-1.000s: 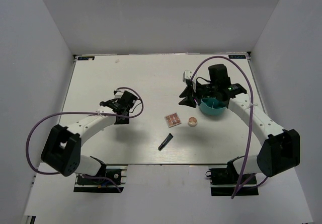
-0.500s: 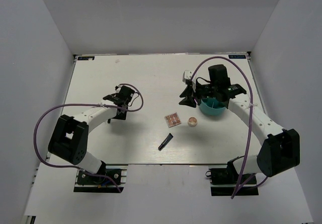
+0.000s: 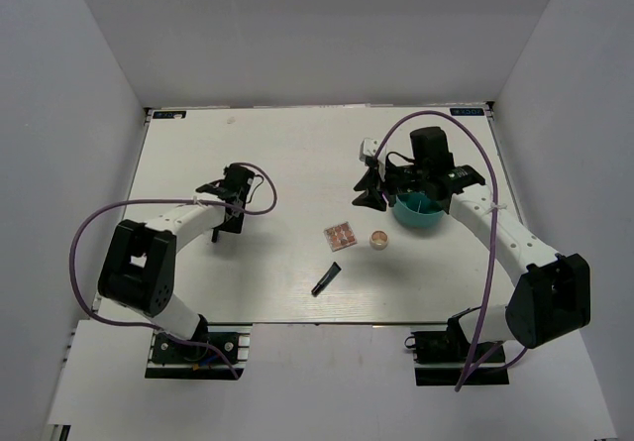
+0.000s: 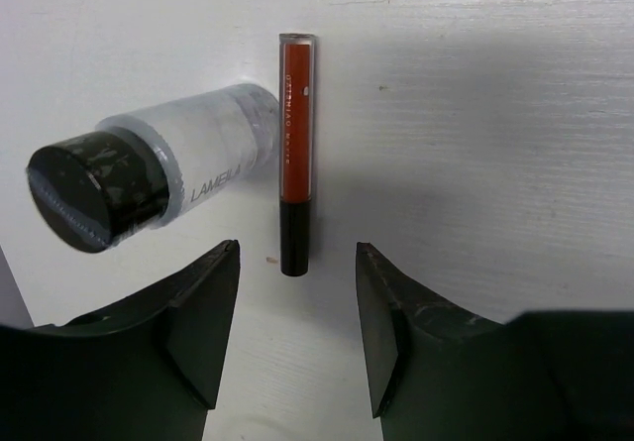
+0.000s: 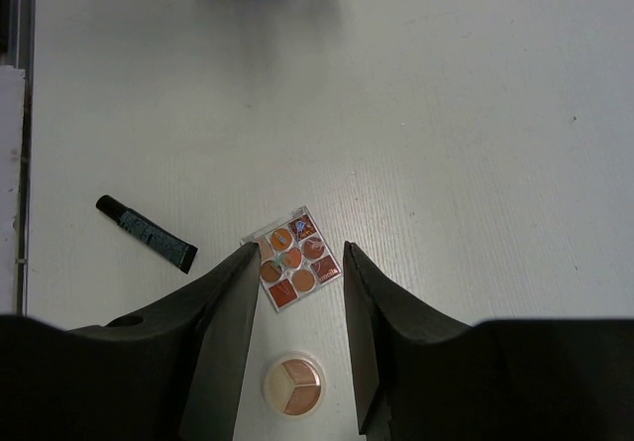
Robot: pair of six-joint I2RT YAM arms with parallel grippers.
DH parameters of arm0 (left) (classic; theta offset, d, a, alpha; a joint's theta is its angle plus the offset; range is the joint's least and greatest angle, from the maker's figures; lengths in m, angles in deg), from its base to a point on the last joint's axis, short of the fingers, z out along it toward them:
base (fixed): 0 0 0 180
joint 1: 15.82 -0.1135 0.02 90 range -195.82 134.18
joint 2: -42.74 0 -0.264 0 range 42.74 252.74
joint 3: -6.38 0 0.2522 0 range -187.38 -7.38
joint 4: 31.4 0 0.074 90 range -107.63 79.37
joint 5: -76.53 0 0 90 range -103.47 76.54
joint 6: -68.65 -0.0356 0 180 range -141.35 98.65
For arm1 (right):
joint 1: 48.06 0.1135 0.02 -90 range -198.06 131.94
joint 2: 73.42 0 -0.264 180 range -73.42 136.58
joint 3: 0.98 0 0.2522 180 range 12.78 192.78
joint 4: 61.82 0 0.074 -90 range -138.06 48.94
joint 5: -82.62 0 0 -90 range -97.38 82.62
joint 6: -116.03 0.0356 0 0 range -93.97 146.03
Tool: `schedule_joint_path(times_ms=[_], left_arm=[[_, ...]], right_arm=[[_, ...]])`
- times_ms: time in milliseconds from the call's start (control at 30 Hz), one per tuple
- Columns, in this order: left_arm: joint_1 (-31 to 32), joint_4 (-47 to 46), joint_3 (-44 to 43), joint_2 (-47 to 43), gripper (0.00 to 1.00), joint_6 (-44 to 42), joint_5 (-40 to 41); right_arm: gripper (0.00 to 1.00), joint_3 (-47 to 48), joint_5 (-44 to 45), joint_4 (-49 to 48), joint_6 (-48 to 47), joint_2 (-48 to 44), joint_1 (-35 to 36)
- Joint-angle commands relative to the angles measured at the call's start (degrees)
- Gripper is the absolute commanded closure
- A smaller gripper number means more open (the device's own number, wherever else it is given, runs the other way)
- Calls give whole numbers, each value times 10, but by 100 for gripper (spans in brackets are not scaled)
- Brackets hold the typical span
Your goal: Organize the makeup
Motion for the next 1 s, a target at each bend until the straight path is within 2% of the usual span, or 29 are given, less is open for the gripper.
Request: schedule_joint_path(times_ms=[0,667,967], left_arm=[[-6,-18,4,6,39,-23,-27],[-34,-28,12,48,39,-41,-67],[-39,-10,-9,73,39,-49,-134]], right_arm=[[55,9,3,-15,7,-4,-3],[55,9,10,-15,12,-9,-6],[54,12,8,-15,15,-10,-5]])
